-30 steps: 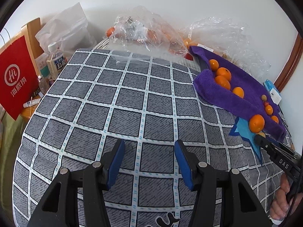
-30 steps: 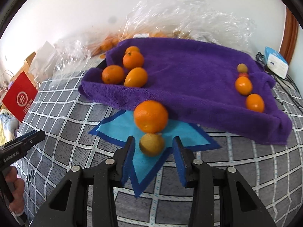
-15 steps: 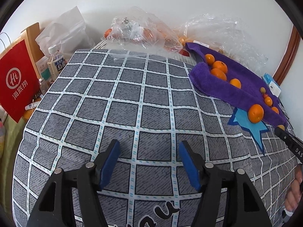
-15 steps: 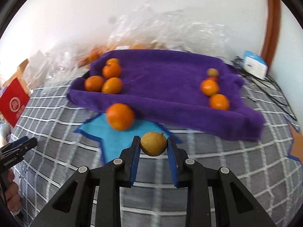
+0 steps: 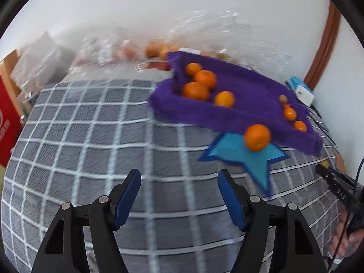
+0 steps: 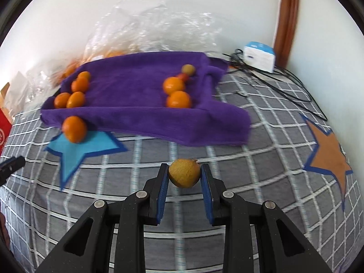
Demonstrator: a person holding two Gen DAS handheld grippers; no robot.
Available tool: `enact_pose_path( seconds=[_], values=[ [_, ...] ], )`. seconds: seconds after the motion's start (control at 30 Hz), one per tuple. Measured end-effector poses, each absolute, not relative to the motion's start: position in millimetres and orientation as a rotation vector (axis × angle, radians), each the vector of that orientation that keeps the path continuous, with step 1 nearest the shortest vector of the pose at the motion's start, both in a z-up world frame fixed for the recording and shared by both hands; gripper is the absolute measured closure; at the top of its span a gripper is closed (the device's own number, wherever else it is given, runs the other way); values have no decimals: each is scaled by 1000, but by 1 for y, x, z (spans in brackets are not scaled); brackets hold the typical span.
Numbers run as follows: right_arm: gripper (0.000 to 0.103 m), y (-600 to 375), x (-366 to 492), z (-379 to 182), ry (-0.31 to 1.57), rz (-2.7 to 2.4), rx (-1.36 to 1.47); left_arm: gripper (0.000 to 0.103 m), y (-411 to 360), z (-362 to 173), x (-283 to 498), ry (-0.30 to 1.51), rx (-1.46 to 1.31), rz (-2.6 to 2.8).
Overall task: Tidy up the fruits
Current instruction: 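Grasp an orange with the left gripper while the right gripper holds the yellow fruit, then carry both fruits onto the purple towel and open both grippers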
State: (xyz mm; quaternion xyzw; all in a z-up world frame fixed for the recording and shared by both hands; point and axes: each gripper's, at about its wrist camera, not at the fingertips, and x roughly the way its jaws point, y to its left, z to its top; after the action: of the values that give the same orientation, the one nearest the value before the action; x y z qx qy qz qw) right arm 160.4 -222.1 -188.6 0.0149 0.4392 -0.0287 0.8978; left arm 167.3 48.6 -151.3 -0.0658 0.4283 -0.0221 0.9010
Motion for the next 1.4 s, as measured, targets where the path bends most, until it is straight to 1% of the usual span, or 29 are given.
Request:
enact_pose_path(
  seconds=[0.3,0.63,0.67,0.7,0.73,0.77,0.8,0.83,1.07,1.4],
  values=[
    [75,-253,155,-190,882,-89,9,36,-24,-148,205,890,-128,-156],
    [75,-260,155,-197,890,-75,42,36,-41,-164,238,922,-153,-135],
    [75,-259,155,-197,891,-75,40,39,-42,-165,240,923,-153,-132],
    [75,-257,155,-197,889,-74,37,46,-43,-166,242,924,-153,-127],
    [75,-257,154,-197,888,-76,34,51,-43,-168,245,930,-151,-122],
    [75,-256,154,-198,887,-81,32,59,-44,-170,248,942,-148,-116],
    [75,-256,154,-198,889,-83,32,64,-43,-170,249,945,-149,-116],
    [75,-256,154,-198,892,-85,34,65,-43,-168,248,942,-155,-119],
    [75,-251,145,-189,880,-78,55,65,-23,-152,226,925,-155,-116],
    [75,-229,144,-172,871,-41,59,65,31,-133,192,901,-227,-51]
  ],
)
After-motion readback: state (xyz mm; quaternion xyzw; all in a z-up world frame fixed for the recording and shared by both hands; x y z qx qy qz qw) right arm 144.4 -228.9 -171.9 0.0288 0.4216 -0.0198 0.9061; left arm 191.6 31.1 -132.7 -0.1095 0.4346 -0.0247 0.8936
